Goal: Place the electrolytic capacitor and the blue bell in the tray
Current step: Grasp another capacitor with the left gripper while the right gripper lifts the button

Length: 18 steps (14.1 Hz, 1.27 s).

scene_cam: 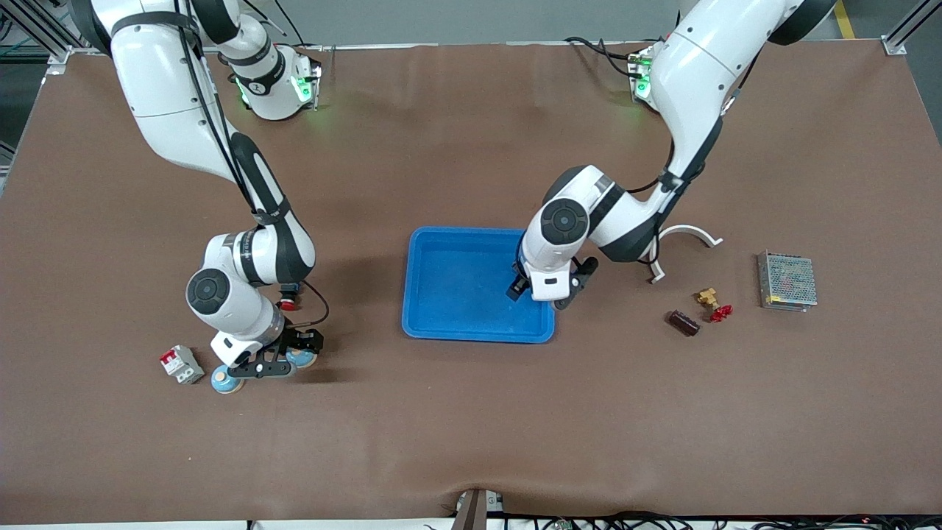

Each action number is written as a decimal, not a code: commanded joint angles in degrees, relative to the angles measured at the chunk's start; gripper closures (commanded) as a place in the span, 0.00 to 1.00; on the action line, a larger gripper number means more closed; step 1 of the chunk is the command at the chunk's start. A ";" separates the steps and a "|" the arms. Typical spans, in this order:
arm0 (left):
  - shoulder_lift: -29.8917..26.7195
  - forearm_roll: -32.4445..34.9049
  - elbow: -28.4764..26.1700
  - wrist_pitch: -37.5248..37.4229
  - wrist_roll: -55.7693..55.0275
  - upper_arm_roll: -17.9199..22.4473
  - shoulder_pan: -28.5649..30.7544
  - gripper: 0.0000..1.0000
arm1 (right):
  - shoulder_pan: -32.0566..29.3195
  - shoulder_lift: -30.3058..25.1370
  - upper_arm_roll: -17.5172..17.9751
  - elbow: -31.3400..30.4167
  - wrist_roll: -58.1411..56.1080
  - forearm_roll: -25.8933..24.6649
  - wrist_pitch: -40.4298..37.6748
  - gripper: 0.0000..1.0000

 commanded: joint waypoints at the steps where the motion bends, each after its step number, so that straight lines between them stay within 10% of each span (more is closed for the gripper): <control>1: -2.29 1.27 2.32 -4.77 3.62 0.08 2.88 0.00 | 0.42 1.24 -0.31 1.65 0.09 0.70 0.11 0.38; 5: -4.84 1.27 2.24 -5.93 9.07 0.08 8.15 0.00 | 0.42 1.24 -0.31 2.00 0.01 0.70 -0.06 0.61; 18: -2.48 5.31 -1.63 -5.32 24.91 0.08 26.08 0.07 | 2.87 -1.48 -0.31 10.87 8.60 1.14 -16.92 0.62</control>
